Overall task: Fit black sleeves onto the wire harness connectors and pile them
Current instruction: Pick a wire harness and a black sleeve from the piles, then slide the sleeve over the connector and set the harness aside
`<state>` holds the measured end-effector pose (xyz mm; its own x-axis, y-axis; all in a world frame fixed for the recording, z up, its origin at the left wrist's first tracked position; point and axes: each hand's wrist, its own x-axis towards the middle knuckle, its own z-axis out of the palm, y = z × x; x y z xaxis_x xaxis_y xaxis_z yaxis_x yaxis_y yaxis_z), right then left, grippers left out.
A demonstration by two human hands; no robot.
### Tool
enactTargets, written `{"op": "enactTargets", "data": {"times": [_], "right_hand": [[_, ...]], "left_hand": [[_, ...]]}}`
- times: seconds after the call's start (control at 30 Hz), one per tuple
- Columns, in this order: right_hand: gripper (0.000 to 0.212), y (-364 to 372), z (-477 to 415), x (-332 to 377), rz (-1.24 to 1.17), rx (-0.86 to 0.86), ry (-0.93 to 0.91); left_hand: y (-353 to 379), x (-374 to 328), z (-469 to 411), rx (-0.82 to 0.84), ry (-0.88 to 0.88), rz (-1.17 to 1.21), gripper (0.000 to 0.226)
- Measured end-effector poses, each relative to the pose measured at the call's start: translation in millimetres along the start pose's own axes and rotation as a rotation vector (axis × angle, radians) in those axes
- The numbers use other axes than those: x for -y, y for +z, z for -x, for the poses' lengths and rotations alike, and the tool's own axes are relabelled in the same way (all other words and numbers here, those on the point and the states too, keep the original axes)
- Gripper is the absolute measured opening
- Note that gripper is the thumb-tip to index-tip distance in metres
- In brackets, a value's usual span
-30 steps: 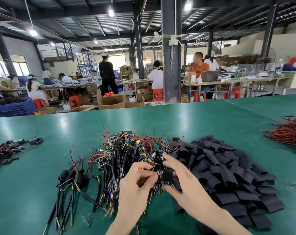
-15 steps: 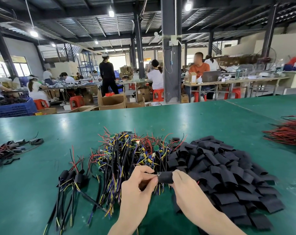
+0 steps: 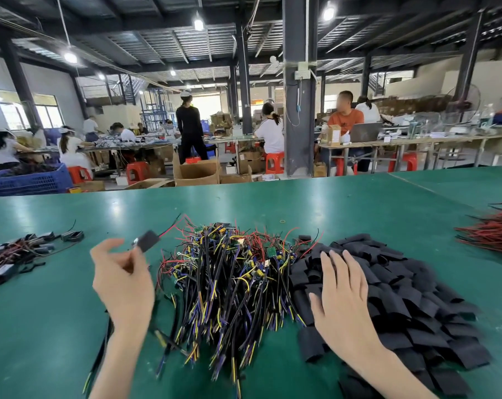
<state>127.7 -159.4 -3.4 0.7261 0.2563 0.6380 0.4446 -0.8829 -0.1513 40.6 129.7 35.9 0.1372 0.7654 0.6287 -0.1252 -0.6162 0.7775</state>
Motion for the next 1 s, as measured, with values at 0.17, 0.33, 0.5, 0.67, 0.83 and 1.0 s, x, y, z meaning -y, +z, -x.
{"op": "enactTargets", "data": {"times": [0.17, 0.33, 0.5, 0.67, 0.83, 1.0], "right_hand": [[0.067, 14, 3, -4, 0.067, 0.011, -0.052], [0.052, 25, 4, -16, 0.126, -0.016, -0.066], [0.046, 31, 3, -23, 0.159, -0.032, -0.088], [0.045, 30, 6, -21, 0.146, -0.010, -0.102], [0.045, 27, 6, -21, 0.133, -0.009, -0.132], [0.045, 27, 3, -21, 0.098, -0.012, -0.119]], "left_hand": [[-12, 68, 0, 0.236, -0.329, -0.560, 0.024], [-6, 48, -1, 0.346, -0.422, -0.927, 0.026], [44, -13, -11, 0.430, 0.204, -0.527, 0.017], [130, -40, -18, 0.695, 0.410, -0.765, 0.037], [165, -34, -30, 0.910, 0.254, -1.112, 0.030], [173, -56, -24, 0.789, 0.355, -1.006, 0.030]]}}
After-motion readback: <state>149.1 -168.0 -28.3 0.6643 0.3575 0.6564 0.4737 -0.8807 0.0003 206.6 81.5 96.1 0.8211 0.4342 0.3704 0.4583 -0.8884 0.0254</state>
